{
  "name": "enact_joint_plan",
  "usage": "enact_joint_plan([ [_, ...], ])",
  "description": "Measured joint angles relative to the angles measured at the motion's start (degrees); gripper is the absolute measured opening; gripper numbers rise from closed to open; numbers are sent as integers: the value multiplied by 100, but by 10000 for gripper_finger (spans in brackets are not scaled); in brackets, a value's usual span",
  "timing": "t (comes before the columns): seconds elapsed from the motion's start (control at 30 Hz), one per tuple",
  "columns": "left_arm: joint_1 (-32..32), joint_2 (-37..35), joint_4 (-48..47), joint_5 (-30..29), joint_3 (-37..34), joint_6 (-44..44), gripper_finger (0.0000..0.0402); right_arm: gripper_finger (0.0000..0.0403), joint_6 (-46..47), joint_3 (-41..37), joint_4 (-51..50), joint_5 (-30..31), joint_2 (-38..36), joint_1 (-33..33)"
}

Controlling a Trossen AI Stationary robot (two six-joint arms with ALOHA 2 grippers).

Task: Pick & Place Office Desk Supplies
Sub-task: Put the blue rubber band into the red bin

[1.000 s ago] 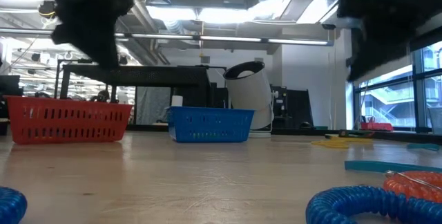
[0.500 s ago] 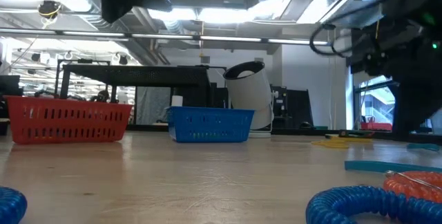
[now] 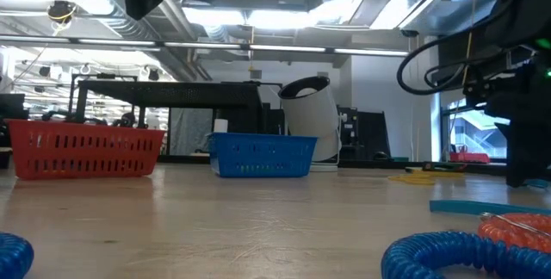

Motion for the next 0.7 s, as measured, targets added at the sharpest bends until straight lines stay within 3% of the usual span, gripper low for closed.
enact_joint_plan([
  [0.23,-149,0,110,-643,0,0,110,87,-16,-7,-11,15,2,0],
  [0.4,-219,2,110,-736,0,1,107,17,-150,-9,18,-4,4,0],
  [0.7,-219,2,108,-1304,0,11,111,9,-593,79,1,58,24,2],
])
